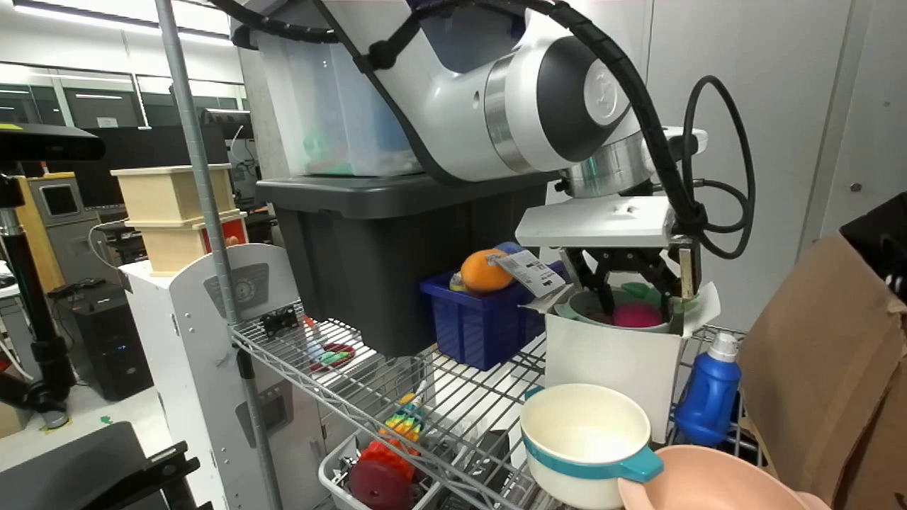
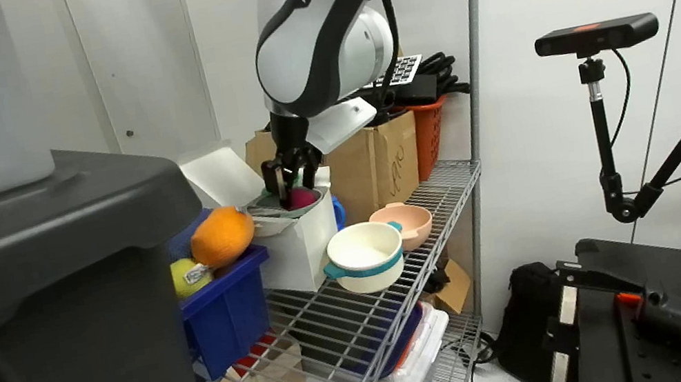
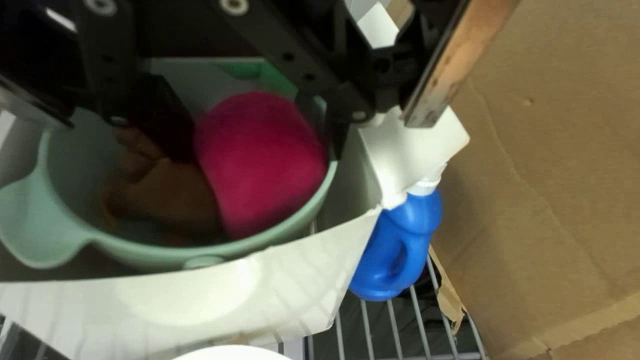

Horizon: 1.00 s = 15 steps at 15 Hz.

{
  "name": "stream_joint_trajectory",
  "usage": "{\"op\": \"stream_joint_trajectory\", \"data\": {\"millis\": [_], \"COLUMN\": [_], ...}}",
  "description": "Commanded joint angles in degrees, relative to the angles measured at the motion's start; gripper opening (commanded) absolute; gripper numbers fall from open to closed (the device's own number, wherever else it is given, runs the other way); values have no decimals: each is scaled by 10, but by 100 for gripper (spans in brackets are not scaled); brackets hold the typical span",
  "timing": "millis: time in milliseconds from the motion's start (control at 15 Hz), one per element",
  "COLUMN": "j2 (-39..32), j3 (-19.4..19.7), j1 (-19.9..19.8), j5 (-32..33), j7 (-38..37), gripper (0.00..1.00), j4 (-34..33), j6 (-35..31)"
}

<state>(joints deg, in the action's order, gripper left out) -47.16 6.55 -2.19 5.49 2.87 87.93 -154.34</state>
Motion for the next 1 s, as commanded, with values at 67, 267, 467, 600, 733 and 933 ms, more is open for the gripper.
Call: {"op": "stream_joint_trajectory", "data": {"millis": [67,267,467,600,733,933], "j2": [-1,-3,0,2,4,9], "j3": [2,6,8,9,9,22], "j1": [1,7,10,11,11,20], "j5": [7,10,11,11,11,23], "j7": [-7,-11,-14,-15,-15,-23], "gripper": [30,8,0,2,2,2], "j4": [-6,-5,-3,-3,1,7], "j6": [2,0,-1,0,-1,-4]}}
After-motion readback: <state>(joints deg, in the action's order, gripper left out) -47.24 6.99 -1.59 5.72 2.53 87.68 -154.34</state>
